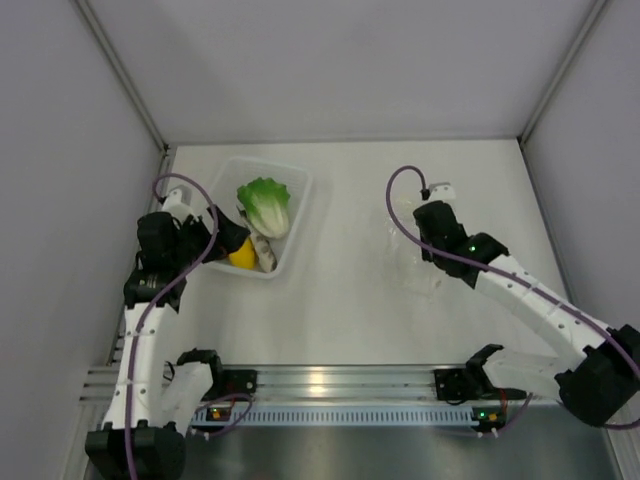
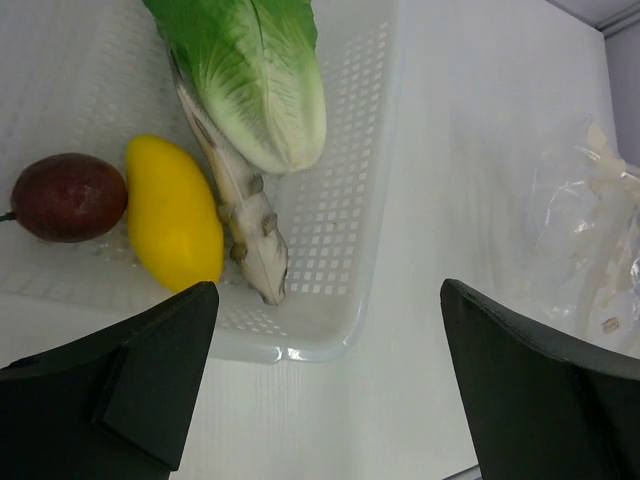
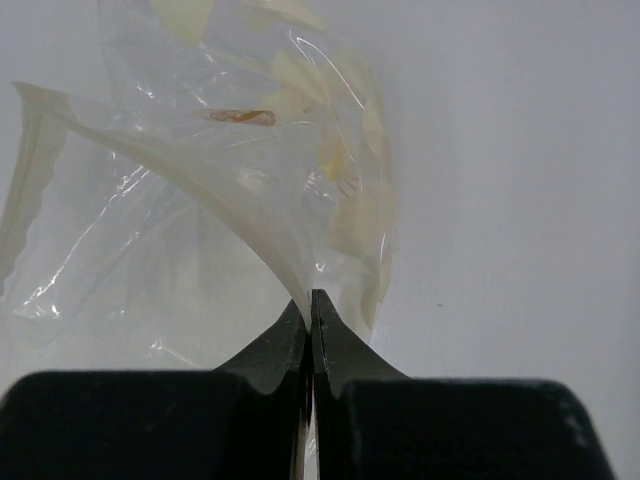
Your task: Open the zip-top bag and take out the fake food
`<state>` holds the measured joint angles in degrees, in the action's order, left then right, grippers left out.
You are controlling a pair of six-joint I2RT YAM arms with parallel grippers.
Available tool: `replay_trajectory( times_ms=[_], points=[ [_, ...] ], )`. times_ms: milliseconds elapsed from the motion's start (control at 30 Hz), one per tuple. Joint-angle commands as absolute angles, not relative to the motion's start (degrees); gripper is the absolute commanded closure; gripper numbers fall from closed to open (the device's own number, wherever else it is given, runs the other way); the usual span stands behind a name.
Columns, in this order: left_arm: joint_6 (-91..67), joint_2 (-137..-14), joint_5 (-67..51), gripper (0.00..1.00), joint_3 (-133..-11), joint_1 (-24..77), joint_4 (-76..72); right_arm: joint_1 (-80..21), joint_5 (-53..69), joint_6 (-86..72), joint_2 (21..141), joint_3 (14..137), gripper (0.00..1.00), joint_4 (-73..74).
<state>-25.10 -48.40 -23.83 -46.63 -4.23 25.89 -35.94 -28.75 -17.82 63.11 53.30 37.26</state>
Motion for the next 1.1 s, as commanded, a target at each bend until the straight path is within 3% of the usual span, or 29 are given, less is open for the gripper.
replay_trajectory(
  times_ms=[0,133,367,500,567,800,833,867,1067],
  points=[
    [-19.4,-43.9,-20.2,0.02,-50.8,-4.0,35.4,-29.0,-37.3,-12.0,68.7,58.3,1.00,39.3],
    [-19.1,-39.7,-19.4,0.02,-50.5,-4.0,37.9,-19.4,-35.7,-9.9,73.7,62.0,1.00,37.2],
    [-19.2,-37.9,-22.4,0.02,-48.4,-4.1,37.9,-15.0,-48.8,-6.1,85.2,67.6,1.00,29.1],
    [-20.6,-36.9,-20.0,0.02,-47.0,-4.1,37.7,-15.2,-47.5,-7.6,96.6,72.8,1.00,31.1],
    [-20.9,-36.0,-18.6,0.02,-46.5,-4.1,37.8,-15.6,-46.9,-9.5,98.2,75.1,0.85,32.3],
    [-22.3,-31.7,-15.2,0.02,-45.8,-4.0,37.7,-16.9,-33.0,-11.1,93.5,73.5,0.64,30.1],
    [-22.3,-31.5,-15.3,0.02,-45.9,-4.1,37.7,-17.0,-31.7,-11.2,93.3,73.8,0.52,30.7],
    [-22.3,-31.5,-15.4,0.02,-45.8,-4.0,37.7,-17.5,-31.6,-11.2,93.2,74.1,0.47,31.6],
    [-22.7,-30.6,-14.1,0.02,-45.8,-4.1,37.7,-19.7,-30.4,-11.6,85.7,74.2,0.35,34.6]
  ],
)
